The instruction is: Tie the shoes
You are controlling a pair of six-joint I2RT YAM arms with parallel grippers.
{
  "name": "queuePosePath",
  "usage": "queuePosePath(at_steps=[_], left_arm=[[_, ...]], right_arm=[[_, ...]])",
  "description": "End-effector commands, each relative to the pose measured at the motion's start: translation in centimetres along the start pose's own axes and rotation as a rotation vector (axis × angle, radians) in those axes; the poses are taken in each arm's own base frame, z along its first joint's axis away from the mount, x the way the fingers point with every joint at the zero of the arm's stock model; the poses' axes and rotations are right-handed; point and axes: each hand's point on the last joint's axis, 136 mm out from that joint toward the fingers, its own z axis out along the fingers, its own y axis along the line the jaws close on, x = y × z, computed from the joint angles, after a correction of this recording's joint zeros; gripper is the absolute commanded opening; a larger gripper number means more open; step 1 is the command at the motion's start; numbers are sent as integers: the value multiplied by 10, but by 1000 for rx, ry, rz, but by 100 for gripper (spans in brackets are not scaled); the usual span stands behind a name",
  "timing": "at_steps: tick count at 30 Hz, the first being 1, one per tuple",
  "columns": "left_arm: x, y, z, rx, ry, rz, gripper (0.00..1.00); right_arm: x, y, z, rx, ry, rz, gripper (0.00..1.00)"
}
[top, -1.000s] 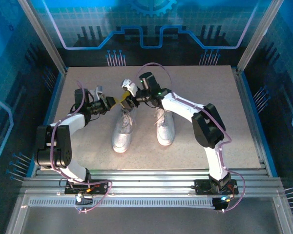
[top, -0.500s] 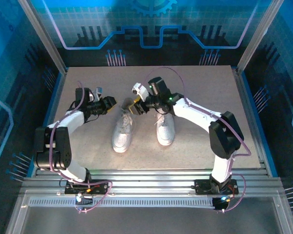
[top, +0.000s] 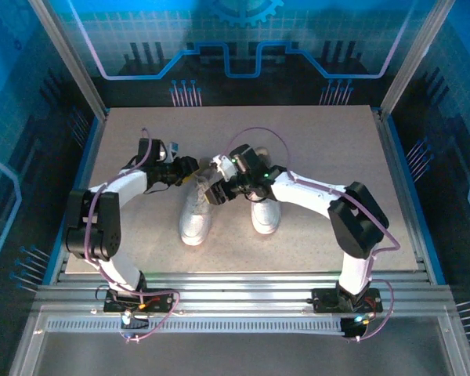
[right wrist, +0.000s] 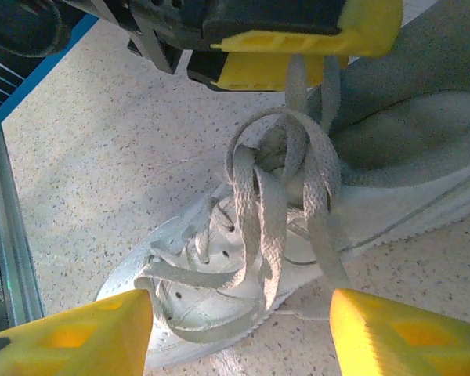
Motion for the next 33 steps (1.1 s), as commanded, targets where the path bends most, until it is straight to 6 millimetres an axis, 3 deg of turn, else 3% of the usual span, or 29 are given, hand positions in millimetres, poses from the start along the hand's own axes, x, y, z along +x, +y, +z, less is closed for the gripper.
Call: queuePosePath(at_steps=[1, 7, 12, 19, 28, 33], left_arm=[[2, -3, 1, -12, 14, -16, 43], [3, -8, -3, -4, 10, 7, 20], [4, -13, -6, 5, -4, 25, 6], [1, -21, -14, 5, -27, 54, 0], [1, -17, -15, -25, -21, 85, 0], [2, -16, -15, -30, -22, 94, 0]], right_arm=[[-3, 4, 15, 11, 3, 31, 62], [0, -3, 28, 33, 29, 67, 61], [-3, -4, 31, 40, 29, 78, 58], [-1, -9, 26, 108, 30, 95, 54], [-11, -16, -29, 283, -25, 237, 58], [-2, 4, -22, 220, -14, 299, 53]])
